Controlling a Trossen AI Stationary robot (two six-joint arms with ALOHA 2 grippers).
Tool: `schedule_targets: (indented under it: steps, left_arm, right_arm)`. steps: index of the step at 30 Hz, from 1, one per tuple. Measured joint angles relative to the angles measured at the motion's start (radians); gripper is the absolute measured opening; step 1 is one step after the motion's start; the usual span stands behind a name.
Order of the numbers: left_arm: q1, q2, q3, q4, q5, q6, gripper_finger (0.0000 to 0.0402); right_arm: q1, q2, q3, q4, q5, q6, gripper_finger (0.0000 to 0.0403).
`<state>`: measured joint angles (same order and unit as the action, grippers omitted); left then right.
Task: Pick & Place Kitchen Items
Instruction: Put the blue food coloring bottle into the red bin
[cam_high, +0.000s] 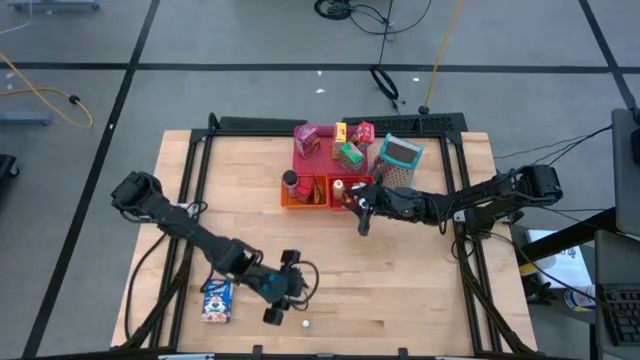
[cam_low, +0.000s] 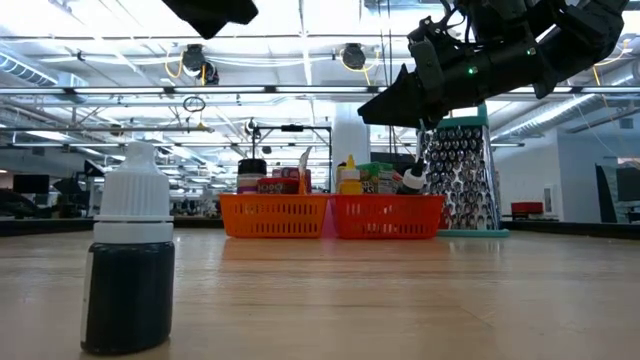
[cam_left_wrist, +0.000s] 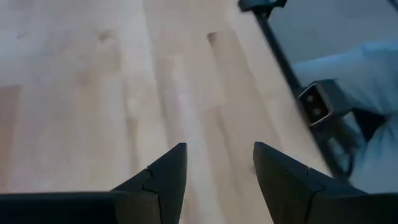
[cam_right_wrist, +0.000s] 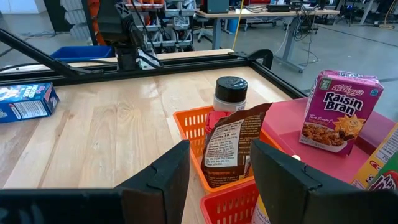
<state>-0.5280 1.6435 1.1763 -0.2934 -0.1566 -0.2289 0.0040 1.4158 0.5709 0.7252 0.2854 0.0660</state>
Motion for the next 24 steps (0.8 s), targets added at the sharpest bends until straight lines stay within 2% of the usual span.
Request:
schedule_targets:
  steps: [5,24]
  left_arm:
    - [-0.058,0.050,0.002,0.113,-0.005,-0.036,0.0184]
    - [-0.154,0.206,0.000,0.205,-0.043,-0.160,0.0184]
  right_arm:
    - [0.000,0.000,0.000,0.004,0.000,0.000,0.0160]
    - [0.000,0.000,0.000,-0.001,-0.001,0.027,0.0160]
